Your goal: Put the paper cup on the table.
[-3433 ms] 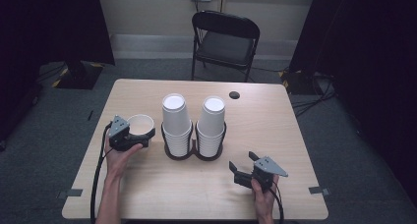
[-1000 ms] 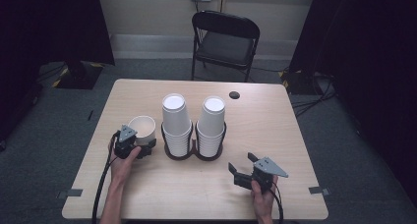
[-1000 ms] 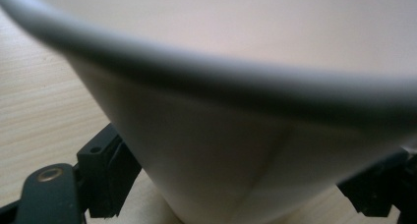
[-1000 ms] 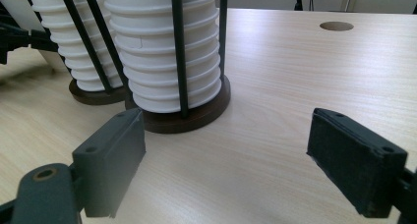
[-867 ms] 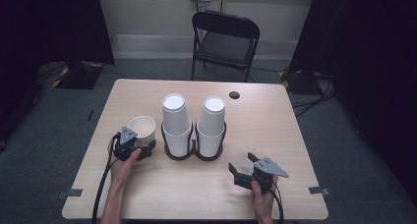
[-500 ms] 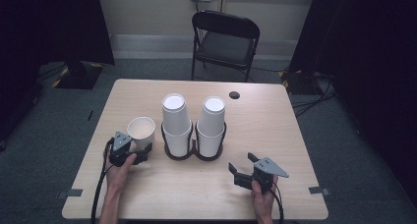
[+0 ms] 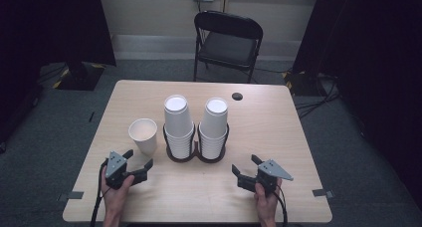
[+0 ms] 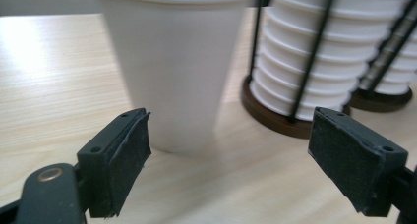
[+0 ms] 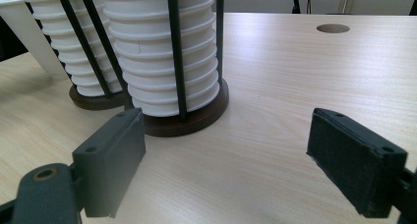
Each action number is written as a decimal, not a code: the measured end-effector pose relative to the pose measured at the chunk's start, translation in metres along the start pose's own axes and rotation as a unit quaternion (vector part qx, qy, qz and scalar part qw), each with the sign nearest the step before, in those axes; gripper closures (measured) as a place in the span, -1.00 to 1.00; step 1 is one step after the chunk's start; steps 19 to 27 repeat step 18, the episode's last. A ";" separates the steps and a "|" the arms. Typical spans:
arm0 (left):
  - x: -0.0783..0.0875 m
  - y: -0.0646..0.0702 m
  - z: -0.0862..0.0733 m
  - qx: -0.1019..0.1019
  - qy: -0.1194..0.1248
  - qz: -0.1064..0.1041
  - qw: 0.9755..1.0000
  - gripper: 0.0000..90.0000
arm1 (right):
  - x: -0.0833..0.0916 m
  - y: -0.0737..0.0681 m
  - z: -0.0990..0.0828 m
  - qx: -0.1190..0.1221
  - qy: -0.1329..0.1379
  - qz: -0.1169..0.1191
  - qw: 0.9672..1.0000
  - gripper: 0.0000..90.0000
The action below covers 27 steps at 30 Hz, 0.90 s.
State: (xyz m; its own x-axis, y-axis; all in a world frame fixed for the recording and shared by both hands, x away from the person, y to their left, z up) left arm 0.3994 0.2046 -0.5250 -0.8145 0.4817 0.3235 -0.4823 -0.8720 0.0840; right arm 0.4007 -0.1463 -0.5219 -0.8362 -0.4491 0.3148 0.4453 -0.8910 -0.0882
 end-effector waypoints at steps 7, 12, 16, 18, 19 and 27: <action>-0.003 0.041 0.000 -0.009 0.011 -0.022 1.000 -0.66 | 0.000 0.001 0.000 -0.002 0.002 -0.004 1.000 -0.69; -0.012 0.064 0.002 -0.034 0.013 -0.045 0.998 -0.66 | 0.000 0.001 0.000 -0.001 -0.002 -0.005 1.000 -0.69; -0.013 0.072 0.003 -0.042 0.025 -0.040 0.998 -0.66 | -0.002 0.002 -0.001 0.000 -0.011 -0.018 1.000 -0.69; -0.013 0.075 0.004 -0.052 0.033 -0.036 0.997 -0.66 | -0.005 0.003 -0.003 0.000 -0.025 -0.030 0.999 -0.69; -0.013 0.075 0.004 -0.052 0.033 -0.036 0.997 -0.66 | -0.005 0.003 -0.003 0.000 -0.025 -0.030 0.999 -0.69; -0.013 0.075 0.004 -0.052 0.033 -0.036 0.997 -0.66 | -0.005 0.003 -0.003 0.000 -0.025 -0.030 0.999 -0.69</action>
Point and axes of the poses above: each handheld gripper's, and its own axes: x roughly backward along the jaws, z roughly out of its top, y roughly to its right, the point moved 9 cm from there along -x, roughly forward along the jaws, and after that the axes turned 4 degrees about -z, right-handed, at the moved point
